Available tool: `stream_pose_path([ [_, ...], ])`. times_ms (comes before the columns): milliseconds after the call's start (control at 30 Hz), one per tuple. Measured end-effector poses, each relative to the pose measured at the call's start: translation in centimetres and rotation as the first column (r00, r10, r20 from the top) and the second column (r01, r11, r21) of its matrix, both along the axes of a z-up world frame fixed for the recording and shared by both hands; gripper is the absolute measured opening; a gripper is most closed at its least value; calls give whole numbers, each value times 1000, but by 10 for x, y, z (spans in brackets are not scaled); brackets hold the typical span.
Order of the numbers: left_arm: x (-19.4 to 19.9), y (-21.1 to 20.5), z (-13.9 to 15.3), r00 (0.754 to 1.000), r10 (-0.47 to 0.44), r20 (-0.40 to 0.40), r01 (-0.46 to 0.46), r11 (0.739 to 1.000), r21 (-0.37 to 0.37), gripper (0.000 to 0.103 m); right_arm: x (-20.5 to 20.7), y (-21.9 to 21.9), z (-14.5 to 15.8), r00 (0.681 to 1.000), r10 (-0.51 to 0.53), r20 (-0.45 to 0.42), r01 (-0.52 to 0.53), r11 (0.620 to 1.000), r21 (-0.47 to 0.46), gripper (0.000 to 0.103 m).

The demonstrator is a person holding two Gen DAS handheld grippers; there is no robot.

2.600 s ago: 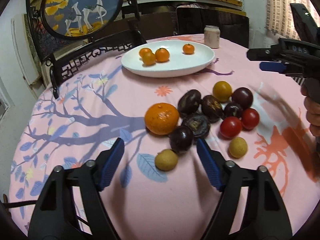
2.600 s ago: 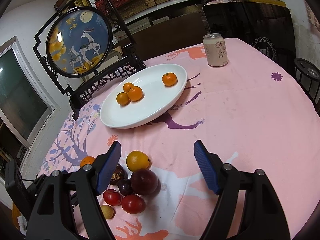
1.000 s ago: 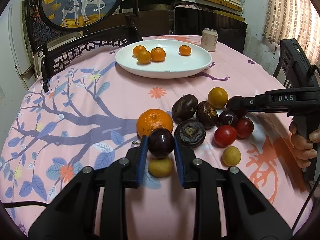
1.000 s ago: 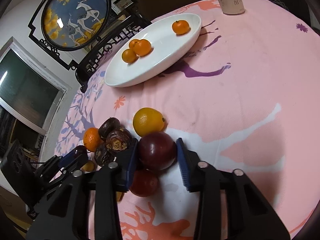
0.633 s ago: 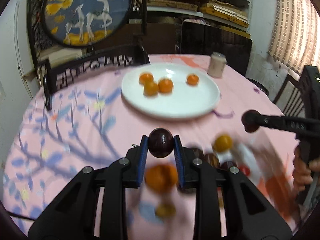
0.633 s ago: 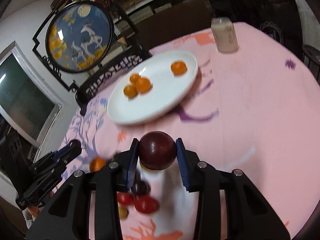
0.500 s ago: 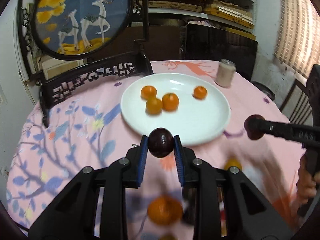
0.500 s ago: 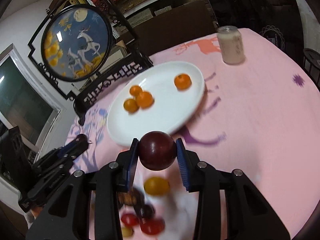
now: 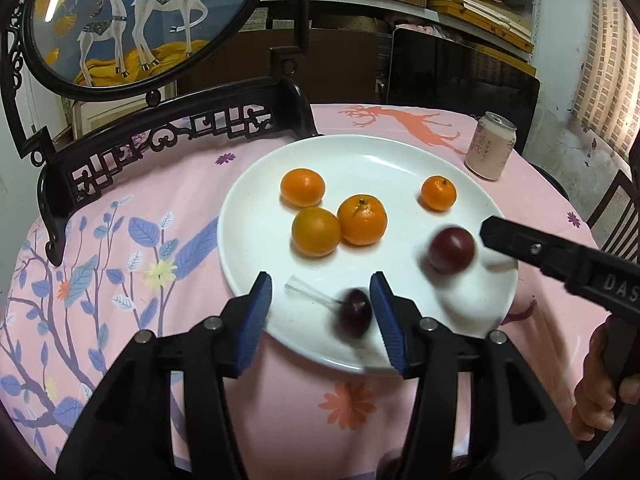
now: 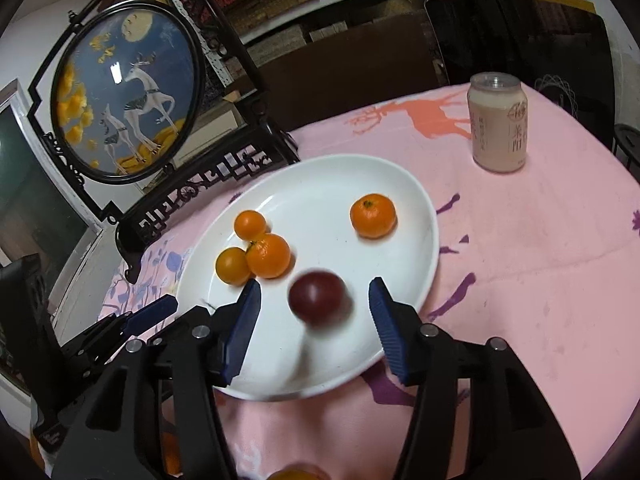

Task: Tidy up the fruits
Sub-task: 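Lift both plums onto the white plate and open both tools, then grasp the large tangerine with the left tool while the right tool grasps a yellow orange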

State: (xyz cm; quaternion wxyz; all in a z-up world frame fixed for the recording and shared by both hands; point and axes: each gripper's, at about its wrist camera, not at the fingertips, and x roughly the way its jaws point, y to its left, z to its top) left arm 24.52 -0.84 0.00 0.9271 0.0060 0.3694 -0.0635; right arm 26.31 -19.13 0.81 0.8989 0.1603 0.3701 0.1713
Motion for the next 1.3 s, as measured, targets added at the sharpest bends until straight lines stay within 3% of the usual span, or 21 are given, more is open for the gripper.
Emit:
stream_pose_path([
  [233, -17, 4, 10, 1000, 17, 24, -18, 1000, 12, 53, -21, -3, 6, 999, 9, -35, -8, 1000, 30, 57],
  [400, -57, 24, 11, 997, 60, 53, -62, 997, 45, 58, -64, -14, 8, 1000, -6, -27, 7, 1000, 27, 60],
  [567, -97, 45, 16, 993, 89, 77, -90, 996, 13, 65, -110, -21, 5, 1000, -14, -4, 14, 1000, 11, 60],
  [667, -121, 49, 12, 994, 84, 76, -86, 996, 20, 68, -124, -30, -1, 1000, -22, -20, 23, 999, 49, 63],
  [833, -148, 42, -2, 998, 39, 43, -41, 999, 33, 70, -131, -37, -8, 998, -40, -50, 43, 997, 65, 64],
  [967, -159, 28, -4, 997, -4, 75, -3, 996, 91, 74, -131, -37, -8, 998, -36, -51, 39, 997, 69, 64],
  [1133, -158, 14, -12, 997, -44, 56, 35, 990, 139, 75, -130, -35, -10, 998, -32, -62, 35, 998, 58, 64],
  [1300, -149, 15, -21, 1000, -15, 17, 12, 987, 162, 77, -128, -32, -12, 997, -26, -73, 29, 998, 49, 64],
])
